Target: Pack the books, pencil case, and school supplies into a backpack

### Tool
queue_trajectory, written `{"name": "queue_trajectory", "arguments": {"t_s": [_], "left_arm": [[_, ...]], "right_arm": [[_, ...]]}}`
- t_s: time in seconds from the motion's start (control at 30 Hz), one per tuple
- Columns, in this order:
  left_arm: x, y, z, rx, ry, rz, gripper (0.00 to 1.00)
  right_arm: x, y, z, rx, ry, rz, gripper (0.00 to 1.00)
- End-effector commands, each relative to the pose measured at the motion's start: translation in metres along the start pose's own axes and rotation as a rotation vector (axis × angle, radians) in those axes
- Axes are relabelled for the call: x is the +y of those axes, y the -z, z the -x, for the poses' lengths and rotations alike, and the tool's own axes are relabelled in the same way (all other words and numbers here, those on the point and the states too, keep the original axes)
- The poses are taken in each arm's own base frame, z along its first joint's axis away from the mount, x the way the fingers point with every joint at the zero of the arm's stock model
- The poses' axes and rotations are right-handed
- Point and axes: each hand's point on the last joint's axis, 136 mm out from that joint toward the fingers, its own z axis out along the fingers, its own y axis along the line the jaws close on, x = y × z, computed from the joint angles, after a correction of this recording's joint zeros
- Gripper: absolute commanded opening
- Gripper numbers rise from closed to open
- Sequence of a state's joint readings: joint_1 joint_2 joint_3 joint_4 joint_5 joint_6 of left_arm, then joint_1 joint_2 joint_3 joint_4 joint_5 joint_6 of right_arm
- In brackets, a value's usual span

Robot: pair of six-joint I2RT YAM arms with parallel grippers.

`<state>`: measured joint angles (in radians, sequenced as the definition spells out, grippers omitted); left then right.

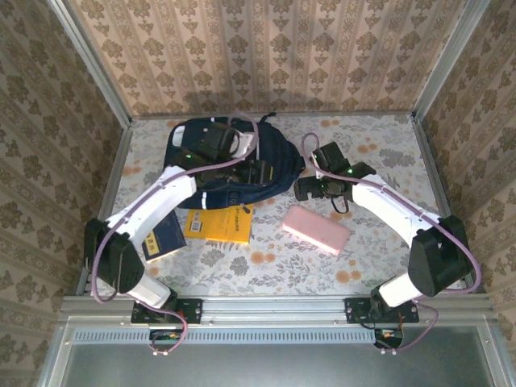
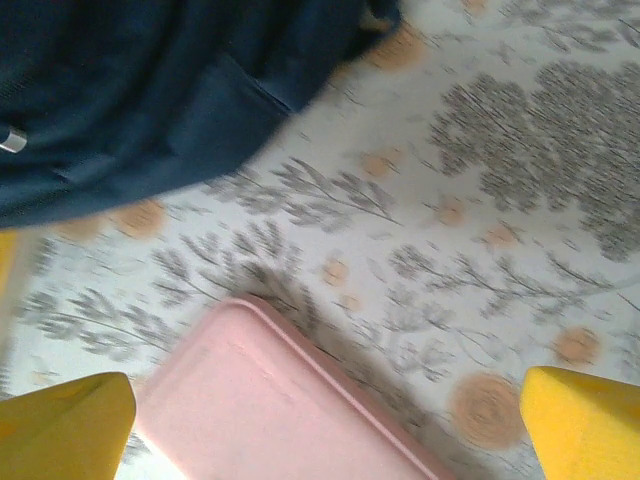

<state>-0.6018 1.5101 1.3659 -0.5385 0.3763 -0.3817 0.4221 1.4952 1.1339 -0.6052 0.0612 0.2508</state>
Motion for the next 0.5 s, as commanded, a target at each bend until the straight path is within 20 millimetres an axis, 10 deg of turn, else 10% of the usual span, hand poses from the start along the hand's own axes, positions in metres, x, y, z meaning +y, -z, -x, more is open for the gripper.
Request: {"name": "queue_trajectory", "arguments": {"t_s": [0.0,0.47], "left_arm": [[0.021,0.027,0.008,-0.074,-0.005,0.067,0.70],[0.031,0.039,0.019,-0.134,0.079,-0.004,0.70]], "right_arm": [[-0.022,-0.007,-0.030,0.100,0.056,-0.093,1.00],[-0.027,-0.045,-0.119,0.308,-0.358,0.049,1.00]]}}
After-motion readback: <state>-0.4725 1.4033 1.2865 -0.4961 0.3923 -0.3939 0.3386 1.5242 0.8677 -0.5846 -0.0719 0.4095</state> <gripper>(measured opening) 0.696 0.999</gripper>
